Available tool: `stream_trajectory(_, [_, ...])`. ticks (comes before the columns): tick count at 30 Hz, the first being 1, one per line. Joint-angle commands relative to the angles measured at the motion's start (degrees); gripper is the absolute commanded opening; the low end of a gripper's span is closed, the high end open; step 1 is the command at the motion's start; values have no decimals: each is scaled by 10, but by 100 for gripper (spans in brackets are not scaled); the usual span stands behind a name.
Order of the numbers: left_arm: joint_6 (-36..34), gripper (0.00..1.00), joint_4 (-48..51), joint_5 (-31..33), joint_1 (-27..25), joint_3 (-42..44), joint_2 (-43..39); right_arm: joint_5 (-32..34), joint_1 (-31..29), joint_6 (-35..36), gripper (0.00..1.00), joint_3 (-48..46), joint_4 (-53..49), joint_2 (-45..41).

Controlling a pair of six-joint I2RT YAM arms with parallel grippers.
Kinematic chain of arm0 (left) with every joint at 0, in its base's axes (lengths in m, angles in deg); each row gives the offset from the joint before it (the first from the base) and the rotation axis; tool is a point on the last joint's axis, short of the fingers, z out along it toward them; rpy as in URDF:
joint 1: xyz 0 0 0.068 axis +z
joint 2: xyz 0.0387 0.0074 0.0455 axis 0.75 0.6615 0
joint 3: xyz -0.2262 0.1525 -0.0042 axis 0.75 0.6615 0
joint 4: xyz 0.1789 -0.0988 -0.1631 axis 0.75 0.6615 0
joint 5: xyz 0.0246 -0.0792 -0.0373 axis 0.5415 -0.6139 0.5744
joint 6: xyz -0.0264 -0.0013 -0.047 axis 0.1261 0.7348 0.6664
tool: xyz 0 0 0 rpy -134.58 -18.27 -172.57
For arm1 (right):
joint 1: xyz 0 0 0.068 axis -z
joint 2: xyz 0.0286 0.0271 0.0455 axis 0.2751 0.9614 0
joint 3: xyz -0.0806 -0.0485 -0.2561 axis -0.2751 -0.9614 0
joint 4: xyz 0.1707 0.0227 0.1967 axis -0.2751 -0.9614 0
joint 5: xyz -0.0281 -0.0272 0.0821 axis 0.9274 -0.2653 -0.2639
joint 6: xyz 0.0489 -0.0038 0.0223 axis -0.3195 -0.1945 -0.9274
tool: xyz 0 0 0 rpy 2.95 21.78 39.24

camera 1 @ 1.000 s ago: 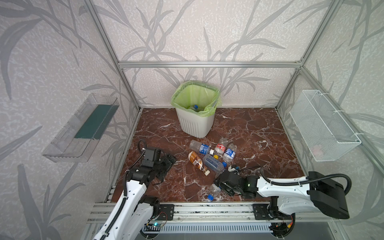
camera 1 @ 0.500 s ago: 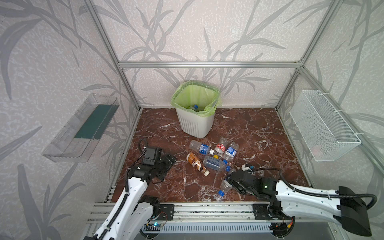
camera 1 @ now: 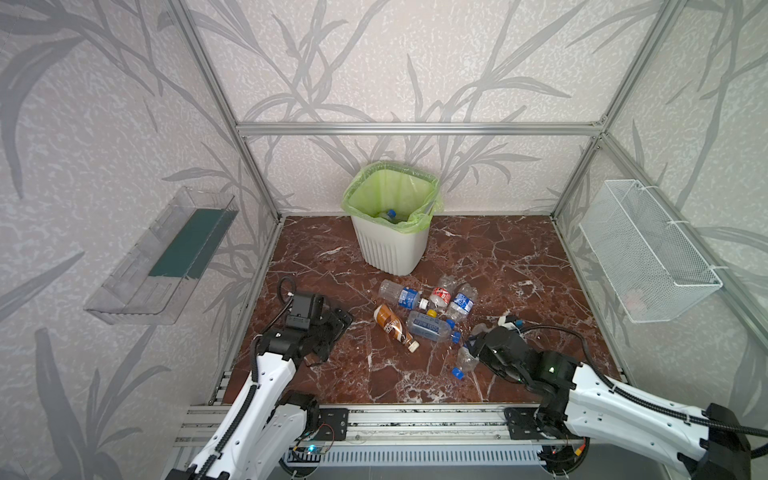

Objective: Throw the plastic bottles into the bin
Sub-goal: 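Close the right gripper on the blue-labelled bottle and lift it, then swing the blue-labelled bottle over the bin and open the right gripper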

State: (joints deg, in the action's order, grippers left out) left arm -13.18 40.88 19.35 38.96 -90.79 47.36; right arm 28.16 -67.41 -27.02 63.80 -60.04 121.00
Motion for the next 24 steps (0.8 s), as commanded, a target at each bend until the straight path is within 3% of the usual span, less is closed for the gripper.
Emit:
stream_trajectory(1, [1,91,10,13,4,-12,3,-34,51,115,58,82,33,11])
stream_trajectory(4, [5,91,15,15,3,-25,5,-108,123,195,58,217,77,88])
stream_trajectory(7, [14,91,20,16,4,-47,9,-184,174,249,60,448,100,231])
stream_trajectory(9, [18,91,29,16,4,-72,17,-192,180,290,67,660,52,352])
stream_trajectory(11, [15,91,44,14,5,-99,24,-225,197,286,74,816,0,451])
stream_trajectory(13, [15,91,60,20,6,-117,23,-246,213,275,82,884,-35,511])
stream_trajectory(17, [7,91,66,28,9,-111,-3,-225,230,270,90,800,-4,463])
stream_trajectory(24, [-3,91,46,14,22,-68,-10,-169,231,279,85,499,40,261])
